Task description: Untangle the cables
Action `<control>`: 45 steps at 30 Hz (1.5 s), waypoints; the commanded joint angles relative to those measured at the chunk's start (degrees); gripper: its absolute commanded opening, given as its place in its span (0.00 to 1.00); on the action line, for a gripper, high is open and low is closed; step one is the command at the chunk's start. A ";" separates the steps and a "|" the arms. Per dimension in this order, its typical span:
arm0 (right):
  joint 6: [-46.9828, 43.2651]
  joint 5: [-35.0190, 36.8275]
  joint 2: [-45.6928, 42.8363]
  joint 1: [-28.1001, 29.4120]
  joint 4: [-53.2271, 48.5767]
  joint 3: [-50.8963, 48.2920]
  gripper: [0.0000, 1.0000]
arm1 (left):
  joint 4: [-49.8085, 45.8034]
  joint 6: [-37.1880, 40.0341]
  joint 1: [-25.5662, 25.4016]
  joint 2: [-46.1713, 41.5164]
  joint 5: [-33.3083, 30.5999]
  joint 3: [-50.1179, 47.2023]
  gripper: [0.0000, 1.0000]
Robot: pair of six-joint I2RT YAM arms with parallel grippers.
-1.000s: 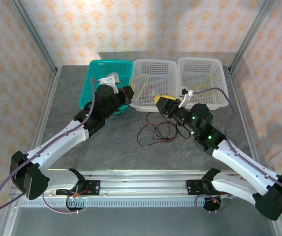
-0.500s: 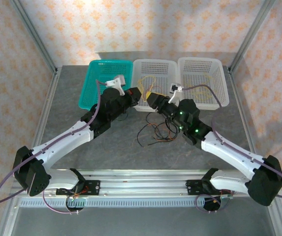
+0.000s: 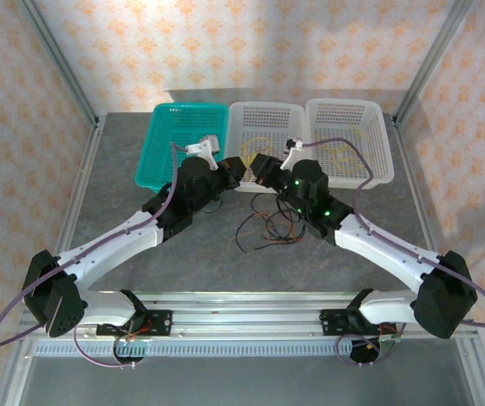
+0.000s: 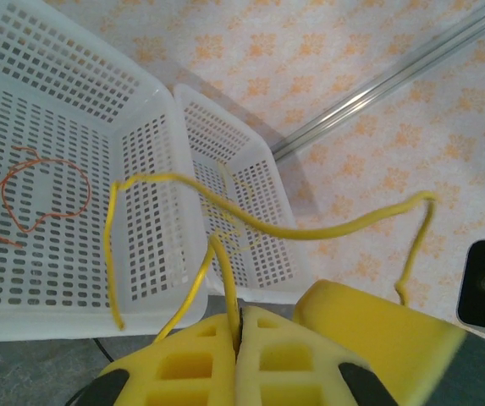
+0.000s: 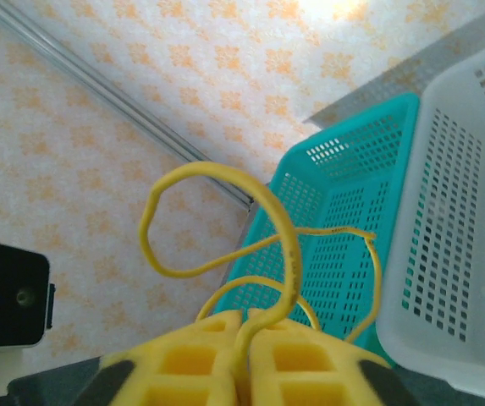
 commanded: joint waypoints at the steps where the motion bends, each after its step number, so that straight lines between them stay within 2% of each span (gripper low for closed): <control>1: -0.14 1.77 0.31 0.27 -1.49 2.23 0.02 | 1.81 -0.01 -0.37 -0.33 -1.15 -0.31 0.00; 2: -0.14 1.95 0.23 0.27 -1.70 2.18 0.00 | 1.78 0.06 -0.37 -0.30 -1.17 -0.34 0.00; 9: 0.12 2.99 -0.96 0.27 -3.16 2.05 0.00 | 3.53 1.83 -0.37 -0.32 1.23 -0.41 0.00; 14: -0.60 4.88 -3.62 -0.70 -4.96 1.96 0.00 | 4.87 5.43 -0.12 -0.30 3.86 0.78 0.46; 17: -0.95 6.44 -6.14 -3.15 -6.68 1.24 0.00 | 3.76 7.64 0.44 -0.02 3.60 2.19 0.63; 20: -0.52 5.58 -8.33 -7.72 -7.98 -0.16 0.00 | 2.64 9.36 1.39 2.51 5.04 5.00 0.73; 24: -2.60 6.70 -9.48 -13.48 -11.30 -0.15 0.00 | -1.82 12.72 1.65 9.39 6.54 12.76 0.77; 29: -4.42 7.16 -9.35 -22.85 -12.09 -1.54 0.00 | -2.48 14.24 1.66 18.81 9.15 20.58 0.78; 33: -3.85 3.86 -6.46 -31.10 -9.36 -2.49 0.00 | -2.84 15.54 1.57 24.39 11.22 25.66 0.78; 37: -2.94 0.70 1.21 -36.60 -5.90 -0.96 0.00 | -2.51 15.81 1.48 29.99 11.04 30.78 0.80; 45: -0.60 -4.19 17.10 -40.55 -2.60 8.44 0.00 | -10.63 19.31 1.35 44.45 9.49 50.65 0.82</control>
